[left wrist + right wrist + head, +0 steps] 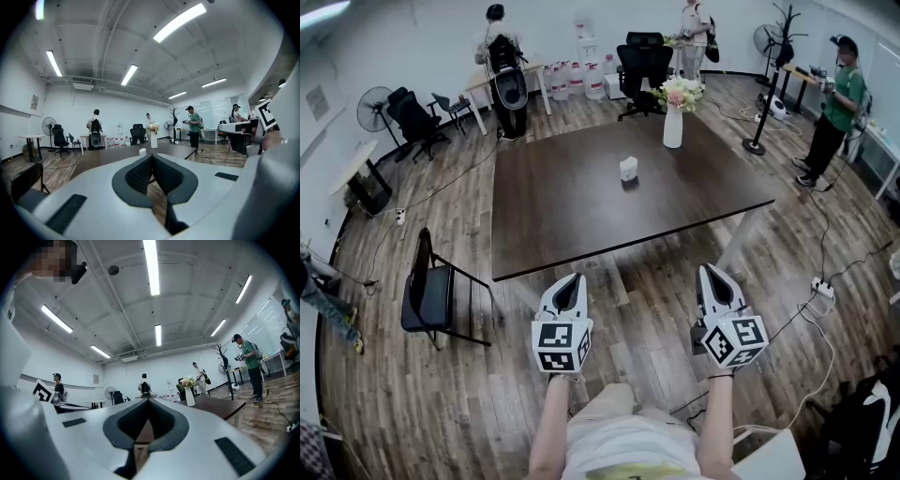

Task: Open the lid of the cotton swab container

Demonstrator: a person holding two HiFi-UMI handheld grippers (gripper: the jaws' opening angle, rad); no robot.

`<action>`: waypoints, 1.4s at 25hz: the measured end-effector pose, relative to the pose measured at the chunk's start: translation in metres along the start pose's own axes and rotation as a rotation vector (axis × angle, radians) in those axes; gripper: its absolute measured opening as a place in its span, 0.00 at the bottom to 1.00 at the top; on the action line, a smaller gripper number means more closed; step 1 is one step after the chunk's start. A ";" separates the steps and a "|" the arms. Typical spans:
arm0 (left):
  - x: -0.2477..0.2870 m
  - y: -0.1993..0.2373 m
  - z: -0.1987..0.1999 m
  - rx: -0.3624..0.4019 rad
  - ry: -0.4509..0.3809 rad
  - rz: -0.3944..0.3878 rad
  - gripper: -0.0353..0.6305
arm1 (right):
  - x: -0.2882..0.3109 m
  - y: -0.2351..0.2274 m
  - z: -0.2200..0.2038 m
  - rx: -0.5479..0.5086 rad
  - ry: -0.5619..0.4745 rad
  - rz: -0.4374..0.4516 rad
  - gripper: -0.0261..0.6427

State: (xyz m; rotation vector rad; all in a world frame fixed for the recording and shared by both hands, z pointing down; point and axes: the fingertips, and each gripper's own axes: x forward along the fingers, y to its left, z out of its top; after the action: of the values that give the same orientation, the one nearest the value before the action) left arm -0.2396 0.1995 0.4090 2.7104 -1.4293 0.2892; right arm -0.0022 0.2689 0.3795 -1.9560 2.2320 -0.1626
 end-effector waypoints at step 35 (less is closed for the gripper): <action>0.276 0.066 0.026 -0.005 0.037 -0.072 0.09 | 0.251 -0.117 -0.022 0.026 0.027 -0.027 0.07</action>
State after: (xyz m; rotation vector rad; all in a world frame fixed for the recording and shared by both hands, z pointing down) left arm -0.1386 -0.0655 0.4349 2.7302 -1.3174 0.3287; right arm 0.0755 0.0040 0.4092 -1.9828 2.2096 -0.2221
